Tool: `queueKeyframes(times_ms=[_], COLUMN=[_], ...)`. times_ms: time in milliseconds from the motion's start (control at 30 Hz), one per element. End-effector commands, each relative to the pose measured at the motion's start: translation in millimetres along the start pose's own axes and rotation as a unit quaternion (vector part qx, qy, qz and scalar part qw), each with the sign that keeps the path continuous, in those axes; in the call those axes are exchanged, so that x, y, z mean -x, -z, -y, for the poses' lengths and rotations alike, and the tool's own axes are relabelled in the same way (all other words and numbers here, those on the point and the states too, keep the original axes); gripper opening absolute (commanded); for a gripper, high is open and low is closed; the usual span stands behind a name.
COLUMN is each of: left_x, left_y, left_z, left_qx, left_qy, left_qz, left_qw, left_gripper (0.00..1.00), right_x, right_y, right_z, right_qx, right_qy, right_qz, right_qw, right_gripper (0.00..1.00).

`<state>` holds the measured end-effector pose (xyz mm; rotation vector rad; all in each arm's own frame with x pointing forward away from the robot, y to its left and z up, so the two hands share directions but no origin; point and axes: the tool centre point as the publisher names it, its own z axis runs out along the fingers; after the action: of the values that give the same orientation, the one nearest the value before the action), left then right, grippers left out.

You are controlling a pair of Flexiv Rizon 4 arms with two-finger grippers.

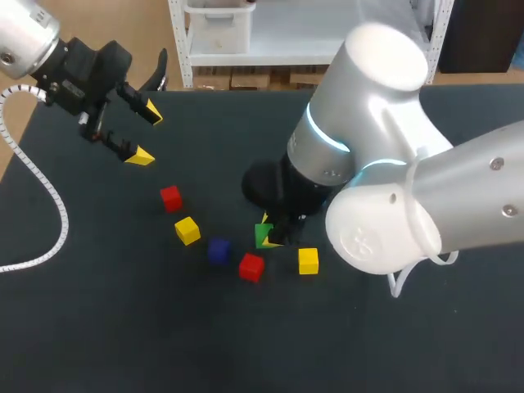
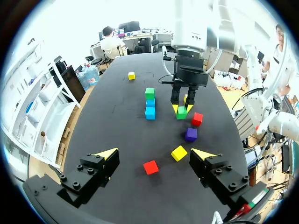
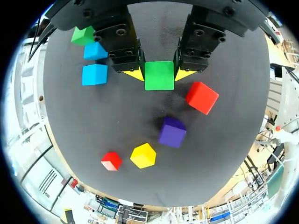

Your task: Place the blue cubes, place green cubes on the blue cubes, place the yellow cubes on the green cubes, then place the red cubes on the yellow cubes, and place purple cube on the red cubes.

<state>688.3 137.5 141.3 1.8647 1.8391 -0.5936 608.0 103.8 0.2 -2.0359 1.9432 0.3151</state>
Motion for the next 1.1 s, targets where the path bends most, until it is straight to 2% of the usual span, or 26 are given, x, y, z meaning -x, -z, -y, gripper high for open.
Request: queueKeyframes(times_ms=[33, 133, 200, 367, 433, 533, 633, 767, 967, 1100], left_x=[-1.2, -1.2, -1.2, -1.2, -1.2, -1.2, -1.2, -1.2, -1.2, -1.2], left_y=[0.3, 0.3, 0.3, 0.3, 0.3, 0.3, 0.3, 0.3, 0.3, 0.3], left_z=[0.3, 0.3, 0.3, 0.3, 0.3, 0.3, 0.3, 0.3, 0.3, 0.3], left_qx=[0.000, 0.000, 0.000, 0.000, 0.000, 0.000, 0.000, 0.000, 0.000, 0.000], left_qy=[-0.002, -0.002, -0.002, -0.002, -0.002, -0.002, -0.002, -0.002, -0.002, -0.002], left_qz=[0.001, 0.001, 0.001, 0.001, 0.001, 0.001, 0.001, 0.001, 0.001, 0.001], left_qw=[1.000, 1.000, 1.000, 1.000, 1.000, 1.000, 1.000, 1.000, 1.000, 1.000], left_gripper=[1.00, 1.00, 1.00, 1.00, 1.00, 1.00, 1.00, 1.00, 1.00, 1.00], right_x=[-2.0, -1.9, -2.1, -3.5, -4.3, -5.4, -6.0, -11.1, -37.8, -61.4], right_y=[-4.0, -3.6, -3.5, -2.8, -2.0, 2.6, 14.1, 36.2, 75.3, 99.0], right_z=[-0.7, 0.2, 0.5, 1.0, 1.6, 3.6, 4.5, 4.8, 4.8, 3.1], right_qx=[-0.006, -0.007, -0.007, -0.007, -0.007, -0.012, -0.023, -0.033, -0.049, -0.073], right_qy=[-0.001, 0.000, 0.000, -0.001, -0.001, -0.003, -0.005, -0.007, -0.022, -0.055], right_qz=[0.000, 0.001, 0.002, 0.002, 0.002, 0.005, 0.015, 0.037, 0.072, 0.096], right_qw=[1.000, 1.000, 1.000, 1.000, 1.000, 1.000, 1.000, 0.999, 0.996, 0.991], right_gripper=[0.05, 0.27, 0.36, 0.49, 0.68, 0.78, 0.82, 1.00, 1.00, 1.00])
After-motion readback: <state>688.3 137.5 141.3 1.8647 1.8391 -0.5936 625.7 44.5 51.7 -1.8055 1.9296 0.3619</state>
